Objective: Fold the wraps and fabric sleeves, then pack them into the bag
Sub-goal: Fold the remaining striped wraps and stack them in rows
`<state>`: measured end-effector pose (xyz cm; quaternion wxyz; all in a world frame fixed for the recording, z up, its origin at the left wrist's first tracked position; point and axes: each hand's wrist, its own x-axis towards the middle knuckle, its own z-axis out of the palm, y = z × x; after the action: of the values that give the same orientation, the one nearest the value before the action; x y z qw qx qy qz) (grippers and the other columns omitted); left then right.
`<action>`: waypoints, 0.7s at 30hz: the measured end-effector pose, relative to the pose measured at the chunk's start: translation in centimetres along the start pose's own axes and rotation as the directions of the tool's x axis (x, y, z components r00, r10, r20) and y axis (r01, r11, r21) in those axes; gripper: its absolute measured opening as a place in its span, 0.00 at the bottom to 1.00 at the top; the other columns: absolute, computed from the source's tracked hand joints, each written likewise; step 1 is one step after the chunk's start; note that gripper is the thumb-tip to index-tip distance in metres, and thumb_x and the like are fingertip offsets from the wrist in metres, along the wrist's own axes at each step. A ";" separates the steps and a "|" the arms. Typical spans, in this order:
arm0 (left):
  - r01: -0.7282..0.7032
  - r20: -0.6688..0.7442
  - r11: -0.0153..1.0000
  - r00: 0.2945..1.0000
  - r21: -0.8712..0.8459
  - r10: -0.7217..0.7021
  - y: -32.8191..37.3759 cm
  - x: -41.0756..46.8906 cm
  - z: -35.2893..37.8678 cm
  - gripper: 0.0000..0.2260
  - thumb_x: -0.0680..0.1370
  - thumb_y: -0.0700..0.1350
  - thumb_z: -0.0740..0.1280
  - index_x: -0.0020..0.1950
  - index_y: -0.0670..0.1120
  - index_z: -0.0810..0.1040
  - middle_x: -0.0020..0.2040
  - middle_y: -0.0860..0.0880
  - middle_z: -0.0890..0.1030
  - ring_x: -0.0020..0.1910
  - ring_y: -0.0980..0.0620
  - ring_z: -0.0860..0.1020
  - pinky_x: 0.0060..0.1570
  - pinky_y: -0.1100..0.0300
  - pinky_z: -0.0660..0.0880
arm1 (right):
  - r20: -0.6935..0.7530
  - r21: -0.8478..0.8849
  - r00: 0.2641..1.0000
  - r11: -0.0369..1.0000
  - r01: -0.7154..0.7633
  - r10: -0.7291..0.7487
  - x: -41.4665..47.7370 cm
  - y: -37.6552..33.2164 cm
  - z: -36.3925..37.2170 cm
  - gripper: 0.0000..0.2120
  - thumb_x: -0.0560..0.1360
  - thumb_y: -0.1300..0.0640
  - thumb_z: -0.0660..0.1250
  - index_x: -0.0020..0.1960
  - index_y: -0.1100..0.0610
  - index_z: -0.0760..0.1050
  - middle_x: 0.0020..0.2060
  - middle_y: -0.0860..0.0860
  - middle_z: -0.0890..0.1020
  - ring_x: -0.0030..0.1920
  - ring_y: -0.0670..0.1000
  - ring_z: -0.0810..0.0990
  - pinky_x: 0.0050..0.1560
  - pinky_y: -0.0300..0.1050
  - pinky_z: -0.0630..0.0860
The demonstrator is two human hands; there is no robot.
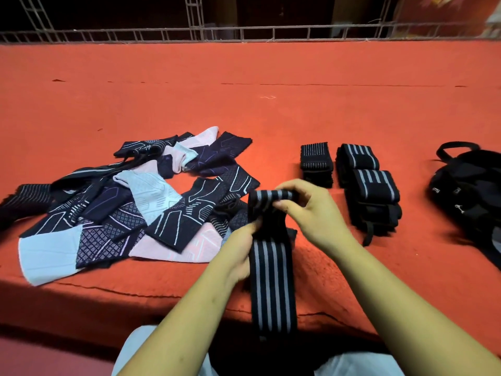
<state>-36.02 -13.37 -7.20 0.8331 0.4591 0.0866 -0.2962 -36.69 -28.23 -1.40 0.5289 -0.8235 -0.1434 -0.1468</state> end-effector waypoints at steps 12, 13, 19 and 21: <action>-0.124 -0.085 0.981 0.990 -0.147 0.113 0.8 0.4 -0.9 0.31 0.79 0.64 0.58 0.61 0.36 0.79 0.58 0.33 0.81 0.50 0.38 0.83 0.50 0.46 0.81 | 0.006 -0.054 0.983 0.981 -0.185 0.185 -6.1 3.5 3.3 0.23 0.69 0.66 0.75 0.45 0.37 0.80 0.63 0.46 0.68 0.67 0.35 0.66 0.66 0.36 0.68; -0.129 -0.077 0.982 0.990 -0.138 0.119 0.7 0.3 -0.8 0.30 0.78 0.62 0.61 0.62 0.36 0.78 0.60 0.33 0.80 0.52 0.38 0.82 0.53 0.45 0.80 | 0.008 -0.039 0.981 0.981 -0.192 0.192 -6.3 3.5 3.4 0.22 0.69 0.66 0.75 0.45 0.37 0.80 0.62 0.46 0.68 0.64 0.31 0.66 0.63 0.32 0.69; -0.283 -0.167 0.959 0.947 -0.031 0.274 0.5 0.5 -0.1 0.36 0.67 0.50 0.79 0.68 0.34 0.72 0.64 0.32 0.77 0.62 0.32 0.77 0.61 0.34 0.74 | -0.022 -0.032 0.966 0.965 -0.260 0.259 -7.3 3.7 4.0 0.20 0.69 0.68 0.72 0.46 0.42 0.81 0.53 0.48 0.74 0.54 0.37 0.74 0.55 0.28 0.69; -0.327 -0.188 0.945 0.926 0.029 0.326 0.4 0.7 -0.1 0.30 0.71 0.49 0.75 0.66 0.33 0.73 0.62 0.31 0.78 0.60 0.32 0.78 0.60 0.37 0.76 | -0.021 -0.042 0.965 0.964 -0.261 0.260 -7.5 3.4 4.2 0.19 0.69 0.70 0.71 0.46 0.46 0.80 0.49 0.49 0.76 0.51 0.38 0.75 0.55 0.28 0.68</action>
<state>-35.22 -13.38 -7.26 0.8592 0.4922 0.0887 -0.1080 -41.85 -26.38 -8.84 0.5262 -0.8456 -0.0266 -0.0855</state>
